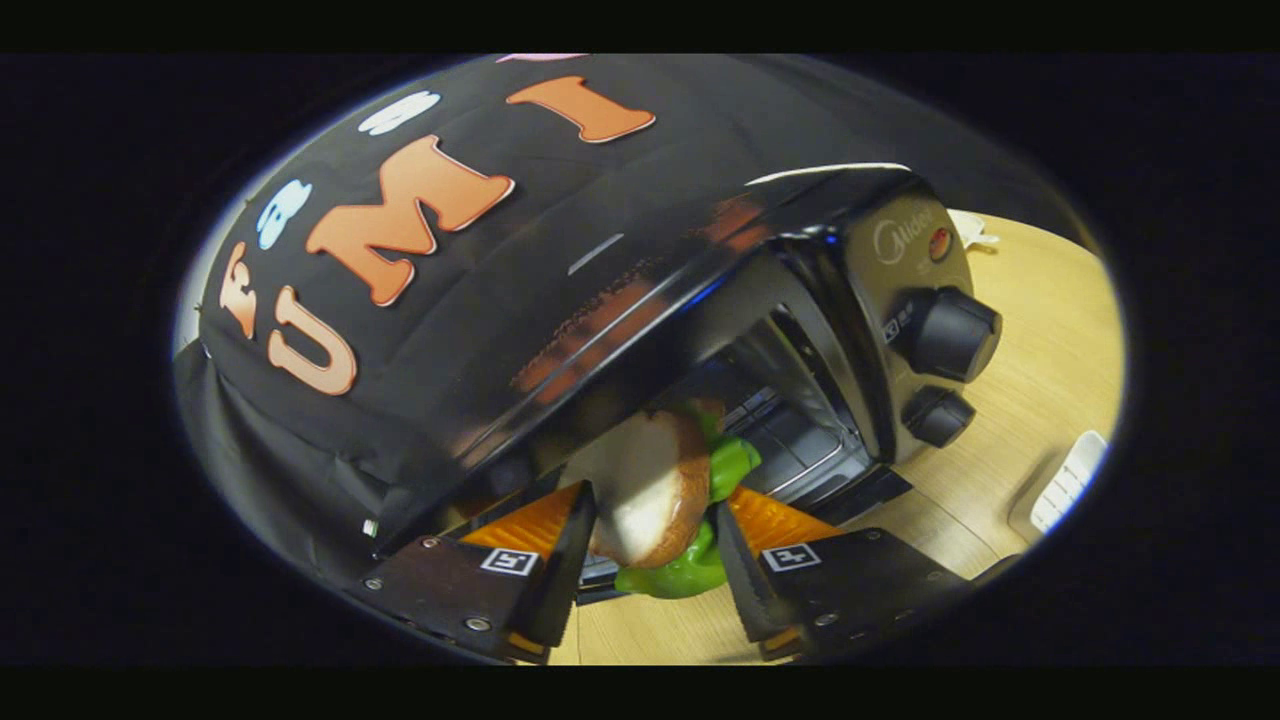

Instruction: Open the toaster oven, put the food inside, and close the toaster oven door.

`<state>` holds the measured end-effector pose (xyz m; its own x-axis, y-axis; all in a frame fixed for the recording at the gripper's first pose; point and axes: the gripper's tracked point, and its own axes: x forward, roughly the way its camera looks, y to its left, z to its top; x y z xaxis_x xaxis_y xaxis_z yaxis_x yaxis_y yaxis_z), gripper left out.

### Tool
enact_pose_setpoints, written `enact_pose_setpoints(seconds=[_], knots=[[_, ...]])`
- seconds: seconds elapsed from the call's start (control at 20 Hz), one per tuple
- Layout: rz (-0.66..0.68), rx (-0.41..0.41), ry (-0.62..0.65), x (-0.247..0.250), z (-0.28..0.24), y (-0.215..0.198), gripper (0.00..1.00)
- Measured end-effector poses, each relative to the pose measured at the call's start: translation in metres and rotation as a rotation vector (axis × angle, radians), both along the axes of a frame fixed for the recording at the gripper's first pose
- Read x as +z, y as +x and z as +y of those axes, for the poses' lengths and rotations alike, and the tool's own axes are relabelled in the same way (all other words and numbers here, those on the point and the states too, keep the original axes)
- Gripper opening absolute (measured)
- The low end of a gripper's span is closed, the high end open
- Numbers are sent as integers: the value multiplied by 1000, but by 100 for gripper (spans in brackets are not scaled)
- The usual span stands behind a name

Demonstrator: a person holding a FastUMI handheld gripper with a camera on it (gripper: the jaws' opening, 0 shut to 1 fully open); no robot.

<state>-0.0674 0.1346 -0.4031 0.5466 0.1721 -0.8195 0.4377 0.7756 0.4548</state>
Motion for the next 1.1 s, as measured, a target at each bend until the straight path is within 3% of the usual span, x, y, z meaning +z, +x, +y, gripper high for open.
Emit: enact_pose_setpoints(seconds=[0.1,0.2,0.3,0.5,0.9,1.1], knots=[[66,63,8,3,5,-16,75],[121,123,1,6,6,-35,93],[143,190,-7,11,7,-52,96],[159,352,-2,41,12,-91,96],[173,740,-150,75,0,-175,99],[289,816,-178,65,-15,-213,93]])
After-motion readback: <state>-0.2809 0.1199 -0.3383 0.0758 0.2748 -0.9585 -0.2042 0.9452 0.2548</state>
